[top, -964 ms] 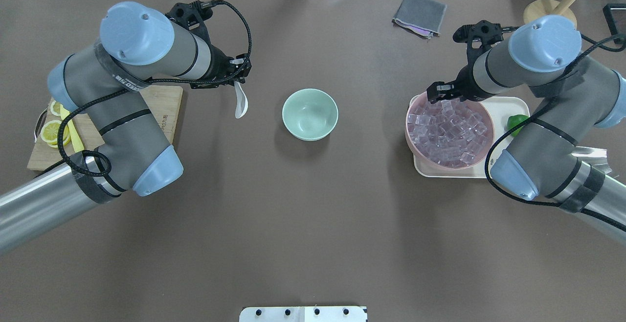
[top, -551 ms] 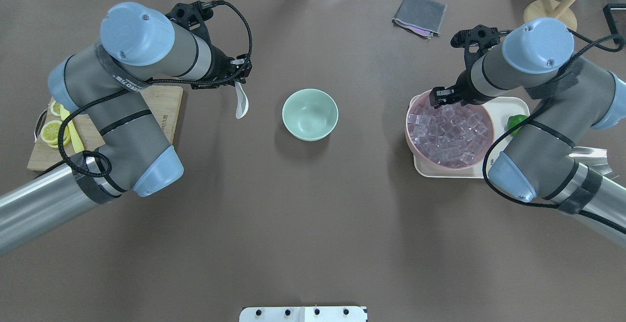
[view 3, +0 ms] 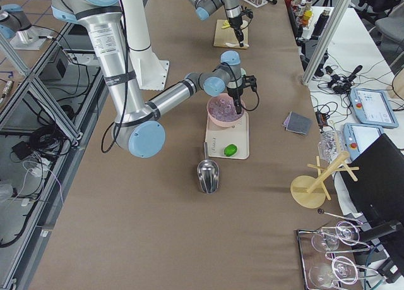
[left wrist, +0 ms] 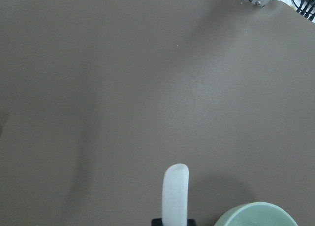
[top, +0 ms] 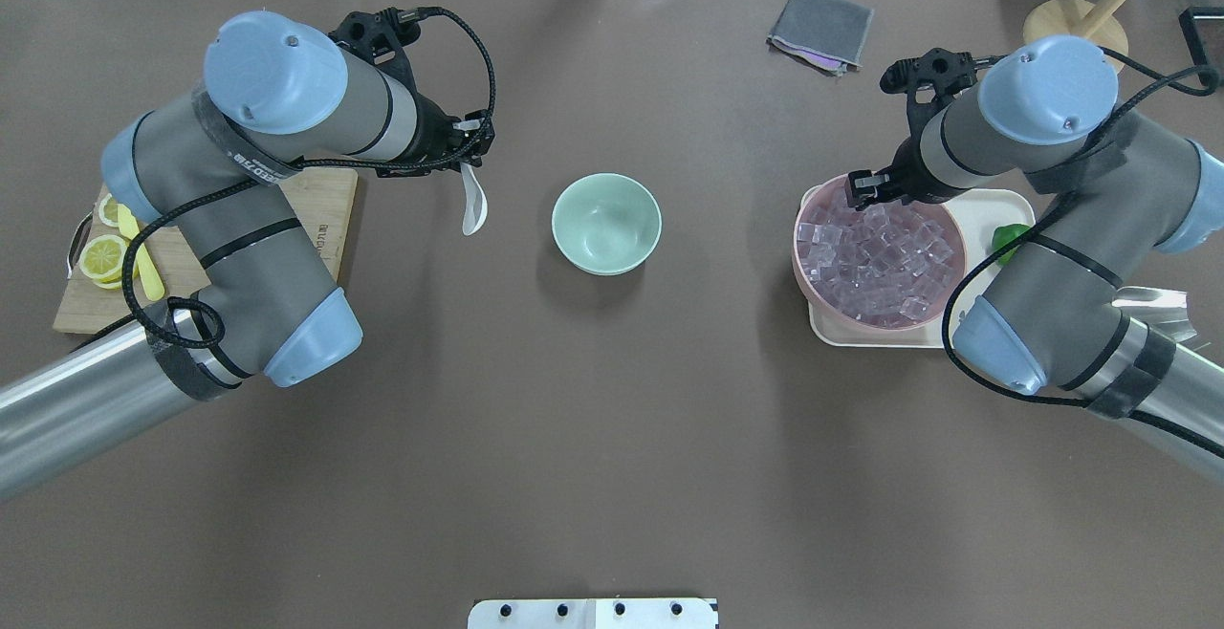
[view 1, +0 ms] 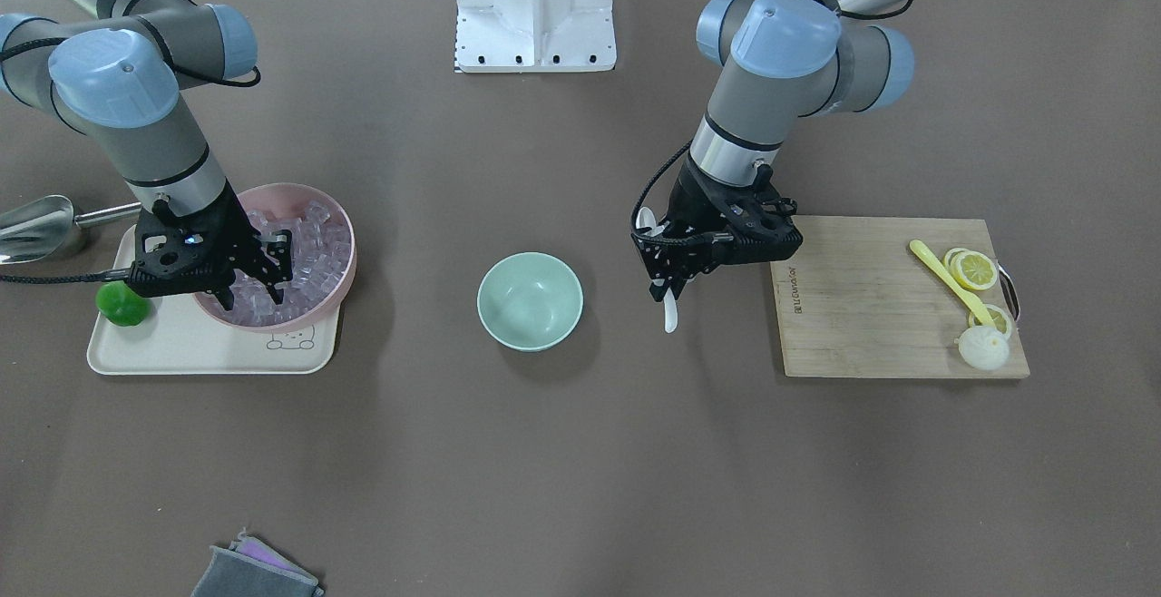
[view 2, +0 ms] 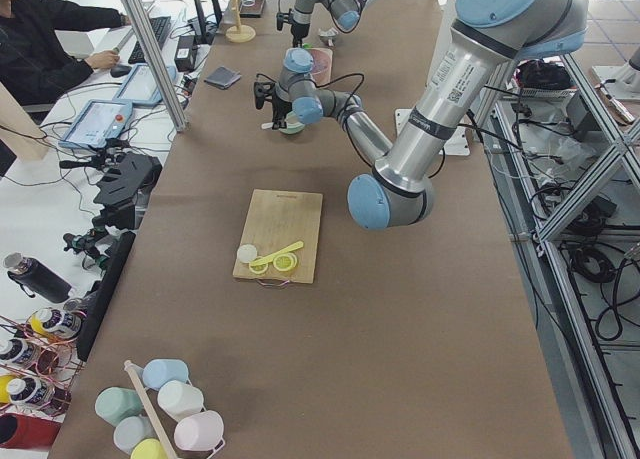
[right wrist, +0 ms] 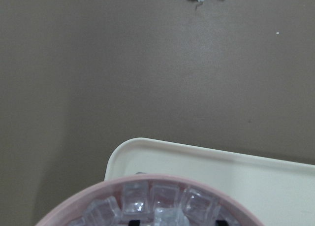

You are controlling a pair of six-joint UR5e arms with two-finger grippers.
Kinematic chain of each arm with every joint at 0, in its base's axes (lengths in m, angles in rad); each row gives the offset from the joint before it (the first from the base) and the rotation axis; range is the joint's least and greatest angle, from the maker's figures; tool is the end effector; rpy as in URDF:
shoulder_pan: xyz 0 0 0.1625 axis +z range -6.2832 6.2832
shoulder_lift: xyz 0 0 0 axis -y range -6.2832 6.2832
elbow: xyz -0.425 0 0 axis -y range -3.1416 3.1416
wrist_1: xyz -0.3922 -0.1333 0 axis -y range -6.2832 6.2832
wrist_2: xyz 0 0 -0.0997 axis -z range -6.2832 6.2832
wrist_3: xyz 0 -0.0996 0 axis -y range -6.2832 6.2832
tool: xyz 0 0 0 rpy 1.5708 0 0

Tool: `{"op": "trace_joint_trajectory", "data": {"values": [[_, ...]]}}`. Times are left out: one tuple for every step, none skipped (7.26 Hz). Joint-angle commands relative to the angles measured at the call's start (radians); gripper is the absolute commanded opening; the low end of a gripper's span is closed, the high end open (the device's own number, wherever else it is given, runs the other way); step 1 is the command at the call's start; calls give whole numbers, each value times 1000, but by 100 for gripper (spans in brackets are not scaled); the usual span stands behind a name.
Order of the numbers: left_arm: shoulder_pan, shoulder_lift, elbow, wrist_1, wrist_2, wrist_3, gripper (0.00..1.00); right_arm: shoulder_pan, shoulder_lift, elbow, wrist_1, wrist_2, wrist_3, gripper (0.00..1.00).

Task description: Put spoon and ice into bowl

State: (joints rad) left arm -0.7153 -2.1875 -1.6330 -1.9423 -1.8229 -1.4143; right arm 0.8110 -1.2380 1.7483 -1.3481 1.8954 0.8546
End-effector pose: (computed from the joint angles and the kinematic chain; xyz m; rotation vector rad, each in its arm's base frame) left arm 0.4454 -0.5307 0.2244 0.2353 1.0494 -0.3720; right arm -0.3523 -0.5182 0.3761 0.2783 -0.7386 -0.0291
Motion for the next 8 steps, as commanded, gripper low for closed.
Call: {"op": "trace_joint_trajectory", "data": {"values": [[7,-1,4,-1,8,0,0,-4,6,-4,0,-24,-15,59],[8,-1,4,-1,8,0,0,-6,11,-4,0,-24,-17,56],[8,-1,4,-1,8,0,0,-9,11,-4,0,-32,-19,56],[8,-1,4,-1,8,0,0,-13,11,-6,0,-36,-20,57],[8,-1,4,-1,8,0,0,-15,9,-4,0,-39,-20,56],[8,-1,4,-3,8,0,0,-15,8,-4,0,-39,-20,56],[10,-8,10,-3,8,2,0,-13,6,-4,-2,-39,-20,46],[8,-9,10,-3,8,3,0,-15,5,-4,0,-47,-20,46]]}}
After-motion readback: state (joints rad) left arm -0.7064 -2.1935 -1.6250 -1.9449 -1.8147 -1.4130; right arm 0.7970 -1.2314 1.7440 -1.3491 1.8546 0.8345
